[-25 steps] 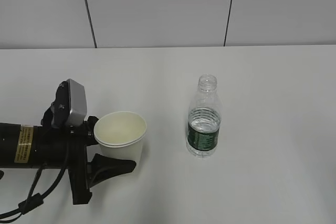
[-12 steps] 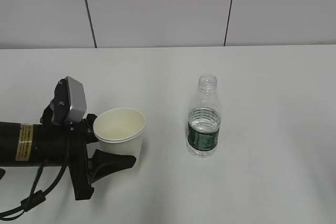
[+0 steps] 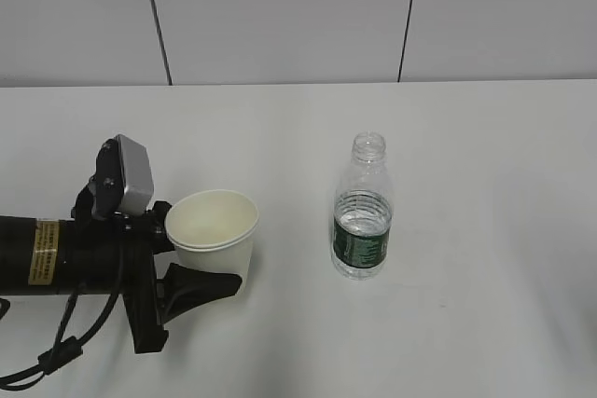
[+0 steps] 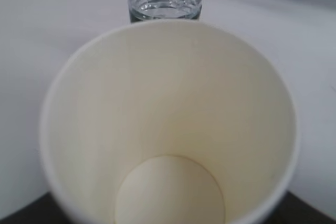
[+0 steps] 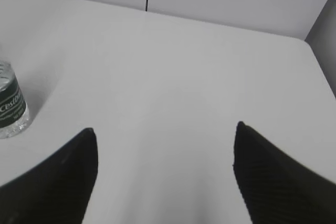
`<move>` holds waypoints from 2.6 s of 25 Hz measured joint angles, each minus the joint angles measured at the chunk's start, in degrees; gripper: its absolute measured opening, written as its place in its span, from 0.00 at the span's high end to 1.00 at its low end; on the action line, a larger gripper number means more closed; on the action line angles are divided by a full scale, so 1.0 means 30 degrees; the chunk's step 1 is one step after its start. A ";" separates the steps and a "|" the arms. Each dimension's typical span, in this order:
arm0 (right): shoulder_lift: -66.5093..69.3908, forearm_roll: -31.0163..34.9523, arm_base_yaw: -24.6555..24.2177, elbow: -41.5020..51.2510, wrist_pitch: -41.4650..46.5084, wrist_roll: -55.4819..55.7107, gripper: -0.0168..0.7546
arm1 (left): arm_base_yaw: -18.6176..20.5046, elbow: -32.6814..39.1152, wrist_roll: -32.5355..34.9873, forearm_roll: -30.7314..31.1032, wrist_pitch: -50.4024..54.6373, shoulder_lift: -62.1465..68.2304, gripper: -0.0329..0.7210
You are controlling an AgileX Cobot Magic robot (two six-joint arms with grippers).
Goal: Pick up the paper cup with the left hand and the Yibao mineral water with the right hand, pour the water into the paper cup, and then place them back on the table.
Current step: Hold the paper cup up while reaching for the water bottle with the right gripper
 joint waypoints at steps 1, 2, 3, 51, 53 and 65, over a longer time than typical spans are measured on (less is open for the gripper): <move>0.0348 0.0012 0.0045 0.0053 -0.0276 -0.0011 0.21 | 0.0000 0.0000 0.0000 0.0000 0.0000 0.0000 0.38; 0.0657 0.0050 0.0124 0.0053 -0.0524 -0.0044 0.21 | 0.0000 0.0000 0.0000 0.0000 0.0000 0.0000 0.38; 0.0894 0.0099 0.0276 0.0053 -0.0778 -0.0044 0.21 | 0.0000 0.0000 0.0000 -0.0027 0.0000 0.0000 0.38; 2.6317 -1.6785 0.3258 -0.0594 -2.6514 1.0997 0.21 | -0.0065 0.0000 0.0000 -0.0726 0.0135 0.0000 0.38; 2.7038 -1.7650 0.3258 -0.1008 -2.6542 1.0687 0.21 | -0.0065 0.0000 0.0000 -0.0743 0.0135 0.0000 0.38; 2.7984 -1.7538 0.3258 -0.2403 -2.6587 1.0170 0.21 | -0.0065 0.0000 0.0000 -0.0797 0.0153 0.0000 0.38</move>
